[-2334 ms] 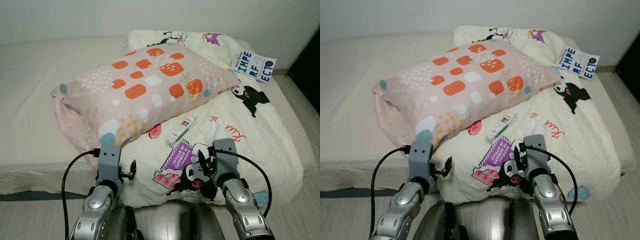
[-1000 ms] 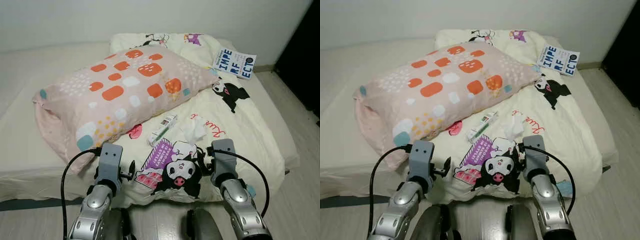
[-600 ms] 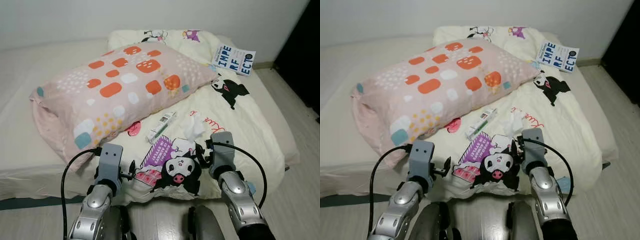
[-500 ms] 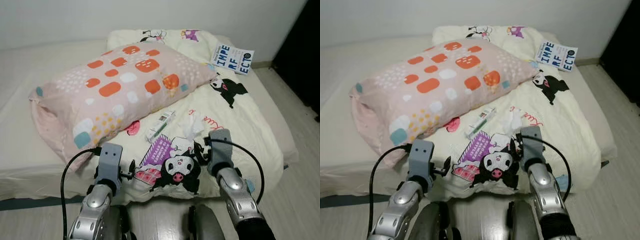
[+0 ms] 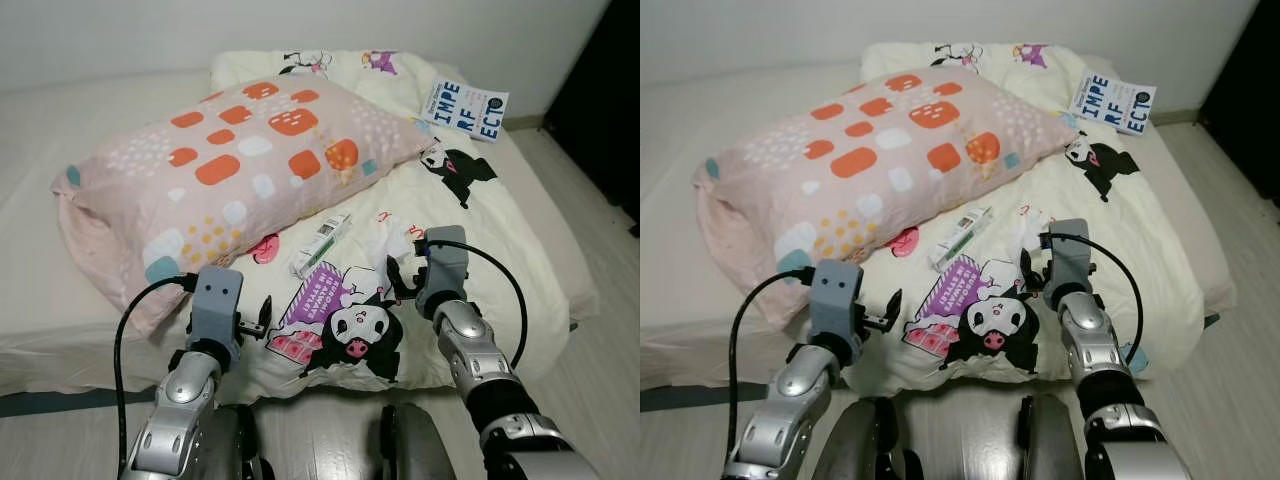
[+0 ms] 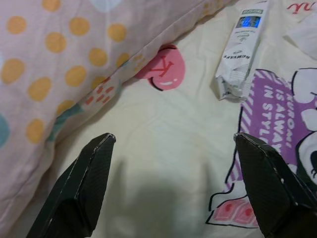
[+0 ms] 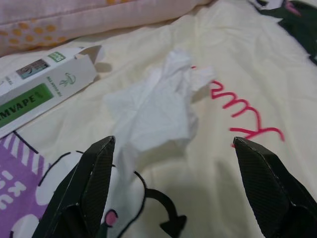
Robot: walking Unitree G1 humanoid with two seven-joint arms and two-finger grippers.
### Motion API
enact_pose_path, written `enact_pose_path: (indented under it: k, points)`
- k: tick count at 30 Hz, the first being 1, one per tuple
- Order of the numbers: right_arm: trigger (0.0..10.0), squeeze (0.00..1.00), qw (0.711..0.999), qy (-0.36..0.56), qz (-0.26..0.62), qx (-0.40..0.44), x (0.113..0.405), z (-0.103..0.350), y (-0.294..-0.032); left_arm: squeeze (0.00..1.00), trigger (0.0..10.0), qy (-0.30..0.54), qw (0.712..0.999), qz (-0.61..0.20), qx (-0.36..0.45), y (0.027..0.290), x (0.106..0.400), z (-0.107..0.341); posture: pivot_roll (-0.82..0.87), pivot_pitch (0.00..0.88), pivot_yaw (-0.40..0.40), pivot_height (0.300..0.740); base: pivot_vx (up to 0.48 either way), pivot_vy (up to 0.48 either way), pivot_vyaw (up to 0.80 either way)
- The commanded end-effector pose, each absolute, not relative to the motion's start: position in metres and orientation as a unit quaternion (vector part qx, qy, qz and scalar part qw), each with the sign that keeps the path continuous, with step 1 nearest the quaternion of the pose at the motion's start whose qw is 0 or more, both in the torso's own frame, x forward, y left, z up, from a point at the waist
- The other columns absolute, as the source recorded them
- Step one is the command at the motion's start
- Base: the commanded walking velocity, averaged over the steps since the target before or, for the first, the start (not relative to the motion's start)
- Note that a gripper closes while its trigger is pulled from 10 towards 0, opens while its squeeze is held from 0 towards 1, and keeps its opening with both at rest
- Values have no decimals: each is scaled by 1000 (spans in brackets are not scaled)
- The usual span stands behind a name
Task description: Clean up the room
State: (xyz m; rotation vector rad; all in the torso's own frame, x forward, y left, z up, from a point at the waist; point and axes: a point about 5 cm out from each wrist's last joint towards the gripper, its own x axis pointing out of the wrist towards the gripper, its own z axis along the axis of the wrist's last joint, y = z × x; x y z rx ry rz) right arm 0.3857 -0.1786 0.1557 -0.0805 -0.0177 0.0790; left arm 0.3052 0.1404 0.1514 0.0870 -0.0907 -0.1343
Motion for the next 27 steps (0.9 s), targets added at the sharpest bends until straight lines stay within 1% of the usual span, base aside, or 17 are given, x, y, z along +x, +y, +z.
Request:
enact_pose_path:
  k: [1,3,4,5,6,12,19,20,21,22,23,24,27]
  points:
    - [10000,1000,999,-3,41,-33,386,152,-181,0,10000,-31,996,-60,51,147,302,147,92,443,56,598,0,0,0]
    - [10000,1000,998,-1,49,-35,389,154,-181,0,10000,-31,996,-58,54,149,301,148,108,453,61,598,0,0,0]
    - [10000,494,998,2,53,-40,390,154,-180,0,10000,-31,996,-58,56,150,301,149,116,458,61,598,0,0,0]
    - [10000,494,998,2,53,-40,390,154,-180,0,10000,-31,996,-58,56,150,301,149,116,458,61,598,0,0,0]
    - [10000,0,997,5,55,-44,391,155,-180,0,10000,-30,996,-57,59,151,301,149,124,460,63,598,0,0,0]
    - [10000,0,997,11,53,-48,393,155,-182,0,10000,-29,996,-58,64,153,300,151,141,467,64,598,0,0,0]
    - [10000,0,998,31,29,-49,394,153,-190,0,10000,-25,995,-62,70,156,296,151,150,463,66,598,0,0,0]
    - [7686,0,998,32,27,-51,394,153,-191,0,10000,-24,995,-62,70,155,295,151,150,457,66,598,0,0,0]
    - [7686,0,998,32,27,-51,394,153,-191,0,10000,-24,995,-62,70,155,295,151,150,457,66,598,0,0,0]
    - [4392,0,998,32,24,-50,394,153,-192,0,10000,-23,995,-63,71,155,295,151,152,455,67,598,0,0,0]
    - [4392,0,998,32,23,-49,394,153,-193,0,10000,-22,995,-63,71,155,295,151,153,455,67,598,0,0,0]
    - [3725,0,998,32,21,-49,394,153,-194,0,10000,-22,995,-64,72,155,296,151,154,454,68,598,0,0,0]
    - [3725,0,998,32,19,-50,394,153,-195,0,10000,-21,995,-65,72,155,295,152,155,453,69,598,0,0,0]
